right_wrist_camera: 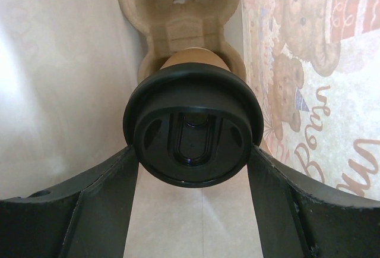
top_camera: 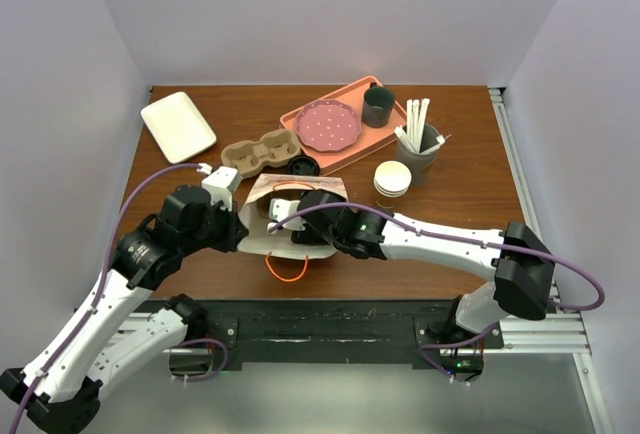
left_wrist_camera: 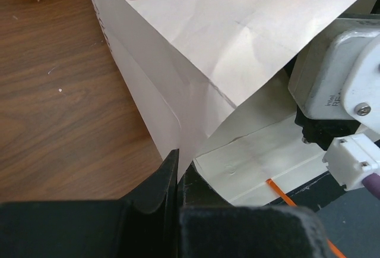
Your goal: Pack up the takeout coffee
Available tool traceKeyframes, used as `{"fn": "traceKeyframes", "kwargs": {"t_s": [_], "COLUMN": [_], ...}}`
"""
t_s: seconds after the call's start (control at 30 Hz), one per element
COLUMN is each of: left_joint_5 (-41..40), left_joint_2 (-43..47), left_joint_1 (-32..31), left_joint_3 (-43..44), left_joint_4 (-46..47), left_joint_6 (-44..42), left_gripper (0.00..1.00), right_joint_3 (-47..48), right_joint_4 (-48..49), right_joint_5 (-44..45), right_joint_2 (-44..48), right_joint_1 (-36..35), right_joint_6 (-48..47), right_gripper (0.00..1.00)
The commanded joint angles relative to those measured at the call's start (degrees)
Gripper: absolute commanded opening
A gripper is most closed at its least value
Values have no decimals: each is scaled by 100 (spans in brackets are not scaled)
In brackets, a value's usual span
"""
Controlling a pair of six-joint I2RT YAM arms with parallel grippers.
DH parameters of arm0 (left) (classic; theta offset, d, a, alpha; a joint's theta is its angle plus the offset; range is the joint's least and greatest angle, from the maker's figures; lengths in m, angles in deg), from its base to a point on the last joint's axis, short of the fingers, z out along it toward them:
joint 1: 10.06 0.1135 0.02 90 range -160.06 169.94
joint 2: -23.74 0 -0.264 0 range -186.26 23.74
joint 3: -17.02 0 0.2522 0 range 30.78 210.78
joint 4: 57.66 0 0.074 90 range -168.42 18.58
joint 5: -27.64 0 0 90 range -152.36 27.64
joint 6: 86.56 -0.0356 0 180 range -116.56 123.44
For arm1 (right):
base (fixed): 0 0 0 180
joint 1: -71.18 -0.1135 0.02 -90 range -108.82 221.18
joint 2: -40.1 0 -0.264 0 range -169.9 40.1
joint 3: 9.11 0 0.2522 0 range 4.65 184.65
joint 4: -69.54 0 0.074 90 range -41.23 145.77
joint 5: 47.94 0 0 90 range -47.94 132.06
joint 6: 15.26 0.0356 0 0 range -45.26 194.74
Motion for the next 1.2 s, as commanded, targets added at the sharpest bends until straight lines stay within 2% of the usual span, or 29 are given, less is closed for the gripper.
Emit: {"fn": "traceKeyframes", "kwargs": {"t_s": [0.0,0.37,0.67,1.17], "left_joint_5": [-119,-145,-145,-119], "left_joint_2": [21,74,57,-31], "left_joint_1": [-42,-192,-236,-227], "left_joint_3": [-46,-55,-37,-29], "left_joint_4": [214,249,249,293], "left_joint_6": [-199,-251,-269,-225], "left_gripper": [0,0,0,0], "right_joint_3": [311,540,408,373], "right_joint_4": [-132,52,26,-378], "right_joint_5": [403,746,307,175], "right_joint_2": [-84,-251,-243,-243], "right_joint_1": [53,35,35,35], "right_joint_6": [-135,-83,84,374], "right_gripper": [8,8,8,8]}}
